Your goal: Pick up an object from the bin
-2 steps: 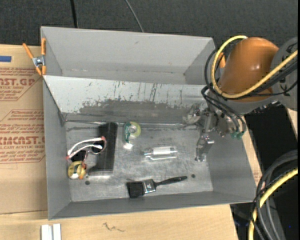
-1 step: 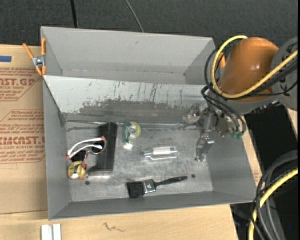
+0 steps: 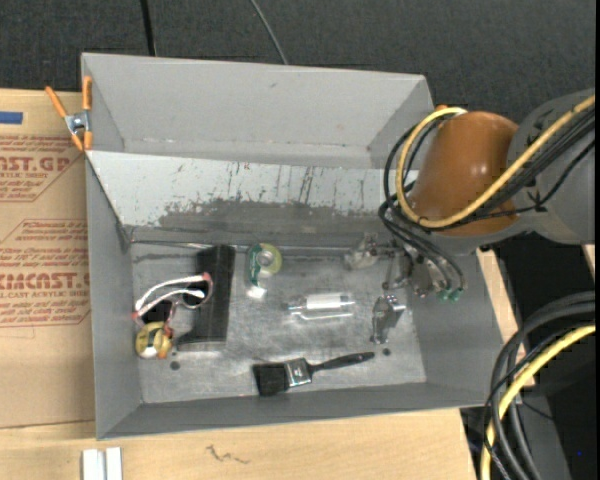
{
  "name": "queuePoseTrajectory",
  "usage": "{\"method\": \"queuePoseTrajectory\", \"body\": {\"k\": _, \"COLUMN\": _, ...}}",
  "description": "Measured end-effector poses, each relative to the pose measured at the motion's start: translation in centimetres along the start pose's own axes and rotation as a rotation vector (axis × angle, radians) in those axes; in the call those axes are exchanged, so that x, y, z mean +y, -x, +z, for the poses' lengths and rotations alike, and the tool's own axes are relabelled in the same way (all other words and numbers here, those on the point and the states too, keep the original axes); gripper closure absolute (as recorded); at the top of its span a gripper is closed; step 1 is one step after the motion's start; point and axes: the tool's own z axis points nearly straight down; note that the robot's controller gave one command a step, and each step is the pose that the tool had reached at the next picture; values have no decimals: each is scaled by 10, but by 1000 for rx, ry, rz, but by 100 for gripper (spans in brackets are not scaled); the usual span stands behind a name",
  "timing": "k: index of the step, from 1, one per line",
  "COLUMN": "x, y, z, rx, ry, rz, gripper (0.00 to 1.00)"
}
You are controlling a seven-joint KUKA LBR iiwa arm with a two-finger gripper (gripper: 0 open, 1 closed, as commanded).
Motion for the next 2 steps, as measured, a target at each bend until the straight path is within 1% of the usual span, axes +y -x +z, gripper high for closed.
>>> {"method": "queuePoseTrajectory", "body": {"k": 1, "x": 34, "y": 36, "z": 76, "rx": 7, "ry": 3, "rz": -414, "gripper": 100}}
{"method": "queuePoseTrajectory", "body": {"k": 2, "x": 34, "y": 36, "z": 76, "rx": 7, "ry": 3, "rz": -414, "gripper": 100}}
